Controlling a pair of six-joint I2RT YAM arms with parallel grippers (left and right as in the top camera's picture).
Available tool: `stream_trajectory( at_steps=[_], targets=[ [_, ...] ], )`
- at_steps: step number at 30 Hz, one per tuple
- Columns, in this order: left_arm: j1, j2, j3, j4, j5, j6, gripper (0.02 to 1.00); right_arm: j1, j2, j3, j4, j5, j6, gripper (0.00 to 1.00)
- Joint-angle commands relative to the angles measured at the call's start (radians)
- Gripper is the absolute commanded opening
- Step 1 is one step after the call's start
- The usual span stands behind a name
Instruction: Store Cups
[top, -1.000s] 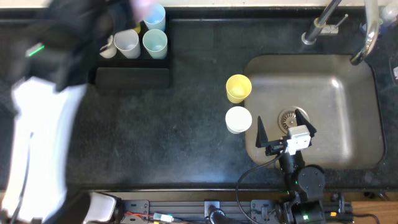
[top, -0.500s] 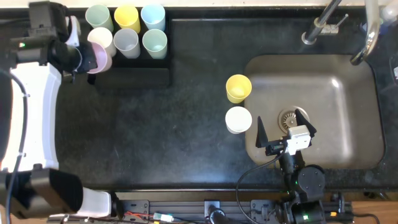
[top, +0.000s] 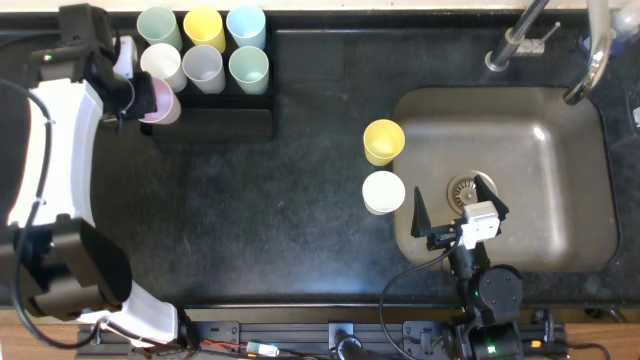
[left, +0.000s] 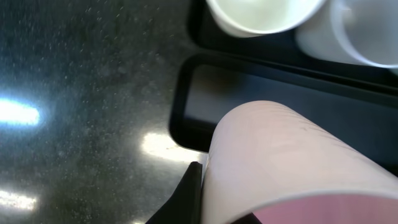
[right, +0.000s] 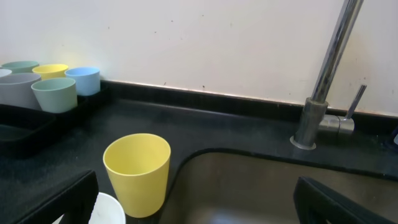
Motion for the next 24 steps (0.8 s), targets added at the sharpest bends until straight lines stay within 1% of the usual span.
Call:
stream_trajectory(
  at_steps=[1,4,16,24],
  targets=[
    [0.052,0.024,-0.031,0.008,0.02,0.037,0.036,-0.003,-0.008,-0.013,0.006,-0.01,0.0,0.998],
    [0.074,0.058,-0.039,0.031,0.044,0.068,0.036,-0.003,-0.008,-0.013,0.006,-0.01,0.0,0.998],
    [0.075,0.138,-0.039,0.092,0.047,0.078,0.049,-0.003,-0.008,-0.013,0.006,-0.01,0.0,0.998],
    [0.075,0.142,-0.039,0.115,0.052,0.078,0.112,-0.003,-0.008,-0.013,0.006,-0.01,0.0,0.998]
  ],
)
